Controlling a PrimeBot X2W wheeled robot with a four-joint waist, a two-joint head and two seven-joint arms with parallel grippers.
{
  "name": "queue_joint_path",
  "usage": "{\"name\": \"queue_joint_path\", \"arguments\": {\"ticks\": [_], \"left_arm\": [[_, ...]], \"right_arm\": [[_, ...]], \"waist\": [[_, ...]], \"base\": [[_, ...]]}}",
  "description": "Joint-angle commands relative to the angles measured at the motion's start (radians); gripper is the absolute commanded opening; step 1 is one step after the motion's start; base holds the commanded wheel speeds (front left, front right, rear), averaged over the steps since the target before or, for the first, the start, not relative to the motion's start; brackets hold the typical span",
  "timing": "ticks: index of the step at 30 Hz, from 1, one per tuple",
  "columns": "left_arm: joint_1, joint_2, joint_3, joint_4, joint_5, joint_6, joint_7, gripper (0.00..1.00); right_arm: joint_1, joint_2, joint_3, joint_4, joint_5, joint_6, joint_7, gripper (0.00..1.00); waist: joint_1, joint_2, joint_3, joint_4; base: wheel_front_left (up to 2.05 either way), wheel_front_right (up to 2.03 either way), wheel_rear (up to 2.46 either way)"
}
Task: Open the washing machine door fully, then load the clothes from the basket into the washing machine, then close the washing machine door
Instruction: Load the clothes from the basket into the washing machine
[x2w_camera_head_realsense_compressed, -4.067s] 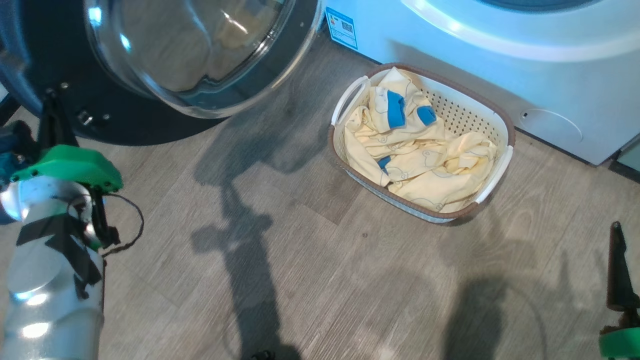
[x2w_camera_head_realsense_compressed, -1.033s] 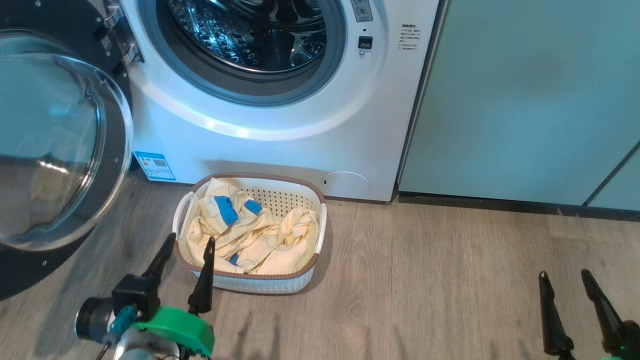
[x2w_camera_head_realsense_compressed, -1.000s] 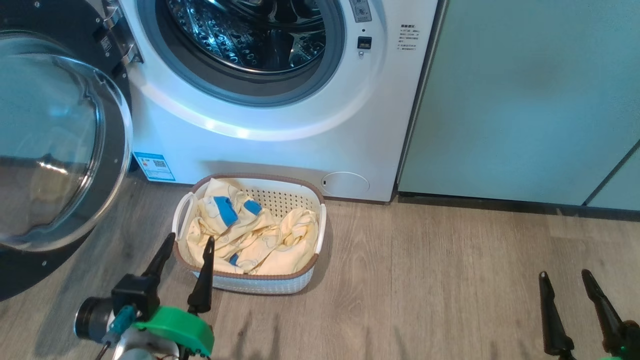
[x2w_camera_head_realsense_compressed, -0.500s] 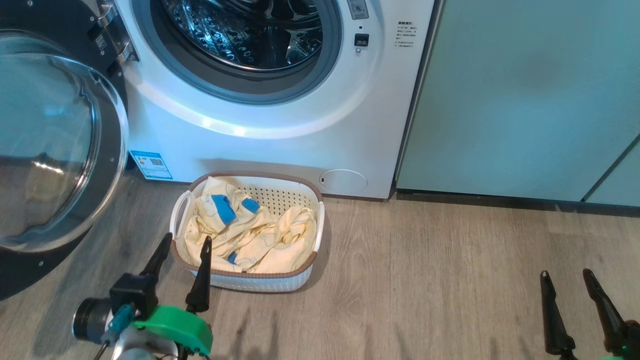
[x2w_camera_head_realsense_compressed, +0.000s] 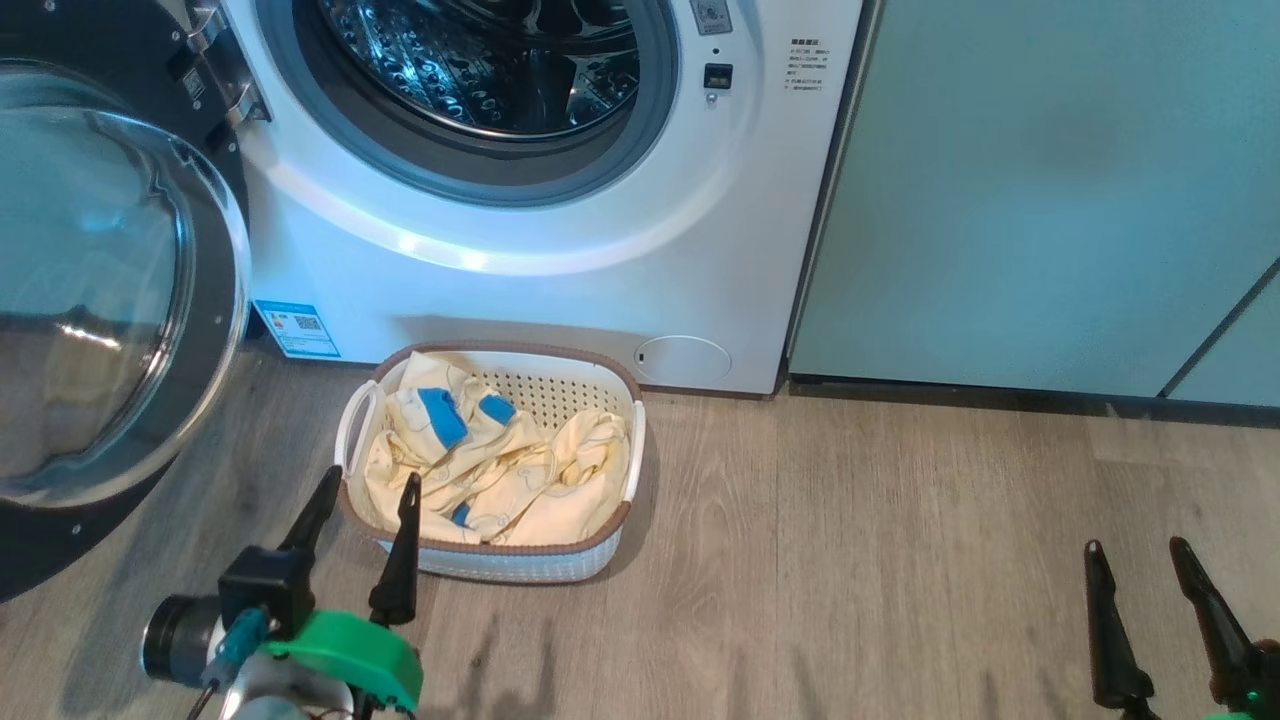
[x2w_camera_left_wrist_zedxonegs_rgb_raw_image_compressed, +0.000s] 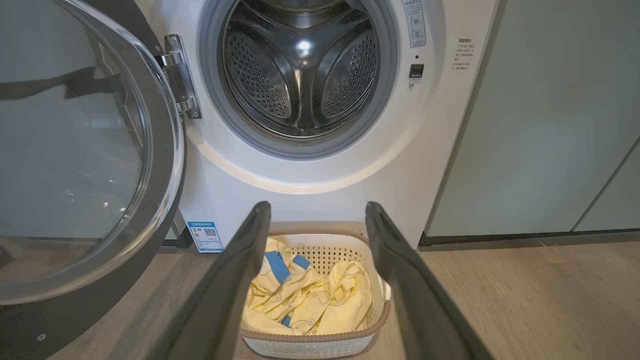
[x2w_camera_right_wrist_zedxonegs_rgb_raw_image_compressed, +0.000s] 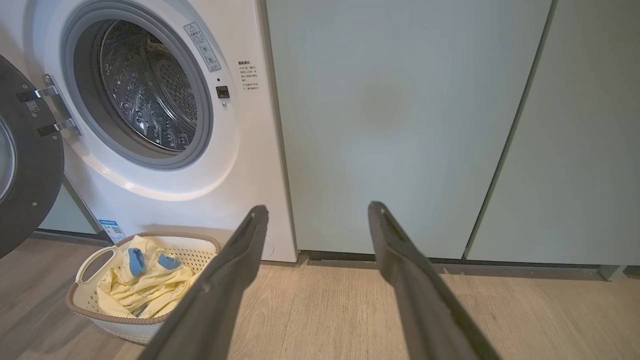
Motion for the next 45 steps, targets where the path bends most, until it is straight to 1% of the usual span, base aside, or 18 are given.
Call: {"name": "queue_joint_path", "arguments": {"ticks": [1,11,18,24,39,45], "left_arm": [[-0.04,0.018,0.027,-0.032,-0.004,0.008,-0.004,1.0],[-0.044,0.023,0.016,-0.04,-0.002,0.019,-0.005,1.0],[-0.057,0.03,0.003,-0.041,-0.01,0.01,-0.006,1.0],[-0.064,0.033,-0.001,-0.035,-0.015,0.012,-0.009,1.0],[-0.06,0.037,-0.015,-0.025,-0.02,0.026,-0.005,1.0],[-0.062,0.042,-0.024,-0.016,-0.024,0.024,-0.002,1.0]], "right_arm": [[-0.04,-0.013,0.016,-0.031,0.007,-0.003,-0.01,1.0],[-0.045,-0.013,0.014,-0.035,0.01,-0.003,-0.01,1.0],[-0.055,-0.013,0.012,-0.036,0.013,-0.003,-0.01,1.0],[-0.063,-0.013,0.013,-0.034,0.016,-0.003,-0.01,1.0],[-0.066,-0.013,0.017,-0.033,0.019,-0.003,-0.01,1.0],[-0.064,-0.013,0.017,-0.034,0.019,-0.003,-0.01,1.0]], "waist": [[0.0,0.0,0.001,-0.001],[0.0,0.0,0.007,-0.006],[0.0,0.0,0.023,-0.004],[0.0,0.0,0.03,0.0],[0.0,0.0,0.035,0.007],[0.0,0.0,0.041,0.012]], "base": [[0.6,-0.6,0.0],[1.34,-1.34,0.0],[1.97,-1.96,-0.01],[1.17,-1.17,0.0],[0.14,-0.14,0.0],[0.0,0.0,0.0]]}}
